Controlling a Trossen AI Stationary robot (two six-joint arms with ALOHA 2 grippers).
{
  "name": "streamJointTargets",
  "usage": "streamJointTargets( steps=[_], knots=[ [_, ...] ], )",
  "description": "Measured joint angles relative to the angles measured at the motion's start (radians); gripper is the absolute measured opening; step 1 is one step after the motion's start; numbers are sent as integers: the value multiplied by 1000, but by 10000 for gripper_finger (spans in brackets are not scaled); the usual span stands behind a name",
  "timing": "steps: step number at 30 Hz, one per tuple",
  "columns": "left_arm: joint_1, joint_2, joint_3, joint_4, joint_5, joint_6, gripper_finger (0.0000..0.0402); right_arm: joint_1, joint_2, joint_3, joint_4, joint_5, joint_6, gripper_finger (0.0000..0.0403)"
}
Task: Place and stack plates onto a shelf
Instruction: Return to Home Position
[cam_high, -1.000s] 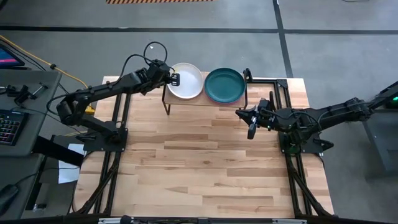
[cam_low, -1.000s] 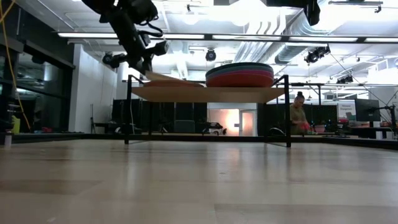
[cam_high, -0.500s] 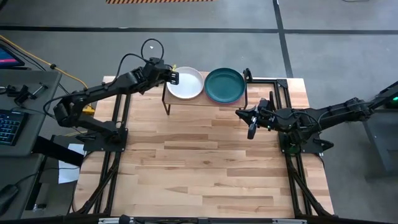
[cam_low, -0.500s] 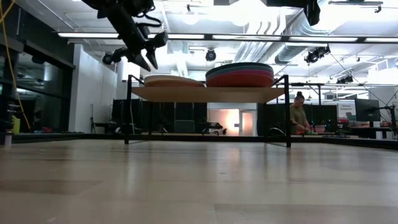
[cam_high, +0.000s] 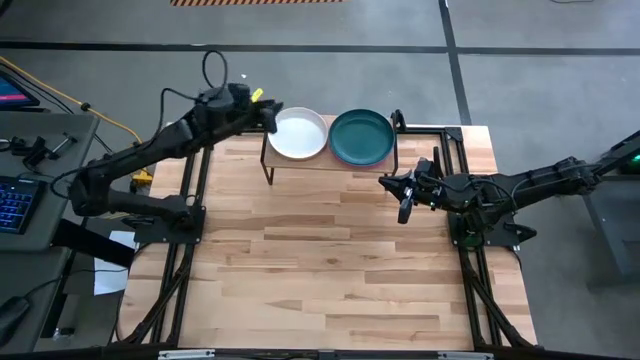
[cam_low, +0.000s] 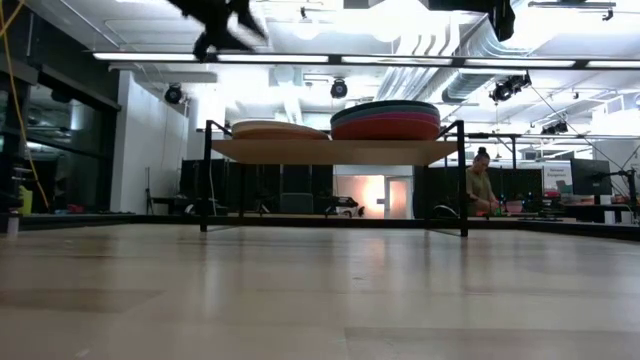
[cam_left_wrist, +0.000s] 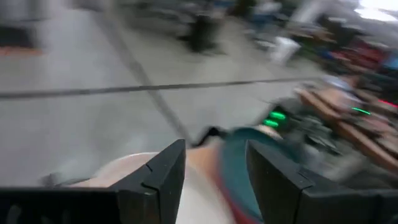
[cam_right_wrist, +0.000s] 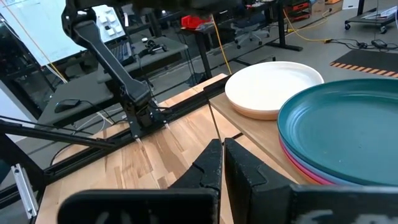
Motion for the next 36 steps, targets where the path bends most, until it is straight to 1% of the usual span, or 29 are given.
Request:
streamJointTargets(
  steps=[2, 5, 9, 15, 19, 23, 26, 28, 32, 36],
  knots=[
    [-40, -25, 0, 44, 65, 46, 157, 0, 0, 0, 0, 0, -1, 0],
    [-123, -50, 0, 77, 102, 82, 157, 0, 0, 0, 0, 0, -3, 0],
    [-282, -61, 0, 101, 106, 123, 157, 0, 0, 0, 0, 0, -3, 0],
    [-537, -45, 0, 154, 101, 216, 156, 0, 0, 0, 0, 0, -3, 0],
    [-678, -43, -4, 178, 48, 209, 156, 0, -1, 0, 0, -18, 0, 0],
    [-803, -63, -92, 296, -71, 196, 156, 0, -1, 0, -1, -51, 0, 0],
    [-862, -96, -180, 445, -182, 196, 156, 0, -1, 0, 0, -52, 0, 0],
    [-886, -119, -236, 530, -238, 215, 156, 0, -1, 0, 0, -52, 0, 0],
    [-900, -177, -316, 644, -265, 258, 156, 0, -1, 0, 0, -52, 0, 0],
    [-900, -239, -348, 643, -264, 283, 156, 0, -1, 0, 0, -53, 24, 0]
  ],
)
